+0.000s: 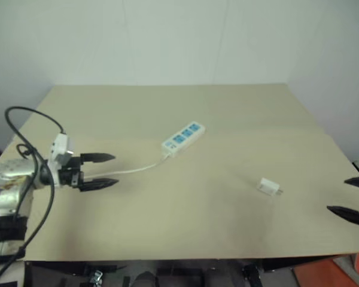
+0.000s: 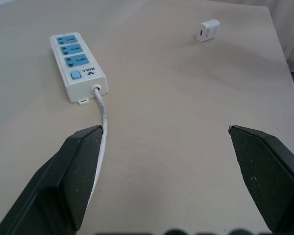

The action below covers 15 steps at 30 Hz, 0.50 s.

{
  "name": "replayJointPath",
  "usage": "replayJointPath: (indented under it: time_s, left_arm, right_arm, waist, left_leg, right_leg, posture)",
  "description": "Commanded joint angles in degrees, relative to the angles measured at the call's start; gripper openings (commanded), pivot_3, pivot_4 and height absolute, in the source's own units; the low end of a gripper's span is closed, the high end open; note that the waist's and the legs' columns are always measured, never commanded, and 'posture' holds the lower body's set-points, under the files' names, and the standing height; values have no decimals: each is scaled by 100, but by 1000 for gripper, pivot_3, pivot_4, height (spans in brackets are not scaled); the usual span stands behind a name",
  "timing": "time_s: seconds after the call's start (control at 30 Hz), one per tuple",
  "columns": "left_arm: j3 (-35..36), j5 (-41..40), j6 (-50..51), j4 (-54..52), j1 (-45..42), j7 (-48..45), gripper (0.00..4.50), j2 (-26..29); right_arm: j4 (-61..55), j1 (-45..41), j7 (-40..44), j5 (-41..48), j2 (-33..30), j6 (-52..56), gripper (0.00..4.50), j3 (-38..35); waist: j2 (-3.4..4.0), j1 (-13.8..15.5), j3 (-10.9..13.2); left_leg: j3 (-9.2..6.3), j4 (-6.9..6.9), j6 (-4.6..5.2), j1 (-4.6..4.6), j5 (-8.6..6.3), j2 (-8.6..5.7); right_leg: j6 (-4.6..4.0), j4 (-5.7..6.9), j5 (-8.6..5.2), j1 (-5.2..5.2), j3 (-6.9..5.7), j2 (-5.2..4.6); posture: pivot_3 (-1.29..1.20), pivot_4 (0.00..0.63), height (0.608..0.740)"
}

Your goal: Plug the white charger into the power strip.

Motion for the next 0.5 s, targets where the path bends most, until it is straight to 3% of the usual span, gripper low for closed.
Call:
replayJointPath:
  time_s: [0.03, 0.5]
  left_arm:
    - [140, -20, -228, -212, 31, 29, 4484, 74]
    - [93, -183, 260, -172, -187, 231, 4484, 154]
  right_arm:
    - [-16, -38, -13, 183, 8, 139, 4500, -138]
    - [-126, 39, -167, 317, 192, 158, 4500, -120]
  waist:
    - [0, 6, 0]
    - [-1, 8, 0]
  left_leg:
    - [0, 0, 0, -1, 0, 0]
    - [1, 1, 0, 1, 0, 1]
  right_leg:
    - [0, 0, 0, -1, 0, 0]
    - [0, 2, 0, 0, 1, 0]
  posture:
    - [0, 150, 740]
    - [0, 150, 740]
